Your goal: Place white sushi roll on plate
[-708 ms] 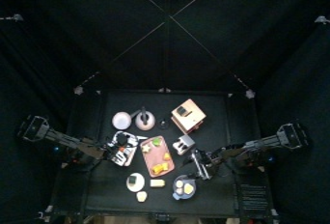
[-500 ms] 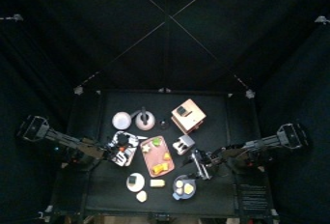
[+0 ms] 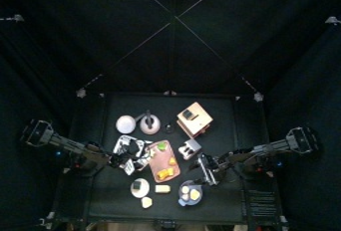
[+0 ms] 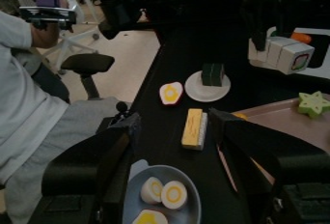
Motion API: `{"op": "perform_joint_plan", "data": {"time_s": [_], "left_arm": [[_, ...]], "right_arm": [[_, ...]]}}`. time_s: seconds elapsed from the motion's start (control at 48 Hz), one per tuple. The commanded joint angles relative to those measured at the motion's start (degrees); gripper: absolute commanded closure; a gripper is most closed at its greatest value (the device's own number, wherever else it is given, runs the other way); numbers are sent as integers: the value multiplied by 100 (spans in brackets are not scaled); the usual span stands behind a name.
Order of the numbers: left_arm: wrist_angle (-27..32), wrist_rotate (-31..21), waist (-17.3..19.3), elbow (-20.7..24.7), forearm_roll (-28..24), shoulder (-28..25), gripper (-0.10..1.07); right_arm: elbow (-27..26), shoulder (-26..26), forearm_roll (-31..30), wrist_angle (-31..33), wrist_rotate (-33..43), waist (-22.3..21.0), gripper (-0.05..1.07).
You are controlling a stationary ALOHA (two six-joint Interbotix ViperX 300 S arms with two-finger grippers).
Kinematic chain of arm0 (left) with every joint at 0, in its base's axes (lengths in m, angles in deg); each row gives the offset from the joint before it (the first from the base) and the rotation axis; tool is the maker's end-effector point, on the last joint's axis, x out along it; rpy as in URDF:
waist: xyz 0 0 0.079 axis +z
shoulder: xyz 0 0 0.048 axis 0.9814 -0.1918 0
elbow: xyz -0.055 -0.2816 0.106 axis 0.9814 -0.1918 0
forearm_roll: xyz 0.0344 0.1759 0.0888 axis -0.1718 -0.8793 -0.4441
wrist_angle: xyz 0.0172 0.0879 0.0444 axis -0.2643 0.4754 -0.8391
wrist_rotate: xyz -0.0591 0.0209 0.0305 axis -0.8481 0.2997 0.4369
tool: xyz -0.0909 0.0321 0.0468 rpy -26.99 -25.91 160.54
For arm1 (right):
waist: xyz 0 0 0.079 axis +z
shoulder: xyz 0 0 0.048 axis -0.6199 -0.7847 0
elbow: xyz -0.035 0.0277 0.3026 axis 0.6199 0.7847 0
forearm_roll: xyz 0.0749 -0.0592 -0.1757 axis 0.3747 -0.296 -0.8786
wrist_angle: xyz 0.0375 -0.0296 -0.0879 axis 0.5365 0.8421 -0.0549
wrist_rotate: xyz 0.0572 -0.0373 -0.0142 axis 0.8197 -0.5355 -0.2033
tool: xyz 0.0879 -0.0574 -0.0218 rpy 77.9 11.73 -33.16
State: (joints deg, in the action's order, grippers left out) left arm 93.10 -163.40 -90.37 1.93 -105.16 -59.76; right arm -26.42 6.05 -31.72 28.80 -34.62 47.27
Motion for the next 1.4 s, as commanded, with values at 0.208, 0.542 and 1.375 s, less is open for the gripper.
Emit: {"op": "perform_joint_plan", "data": {"time_s": [0.208,0.542,1.375], "left_arm": [[-439,211,158,668,-246,-896,30],[-580,413,396,923,-888,-1521,30],[-686,448,554,1125,-1248,-2109,24]], "right_arm": [[-105,44,9,-44,0,-26,11],[-97,44,9,-35,0,-26,11],[-88,44,0,-35,0,-26,11]]}}
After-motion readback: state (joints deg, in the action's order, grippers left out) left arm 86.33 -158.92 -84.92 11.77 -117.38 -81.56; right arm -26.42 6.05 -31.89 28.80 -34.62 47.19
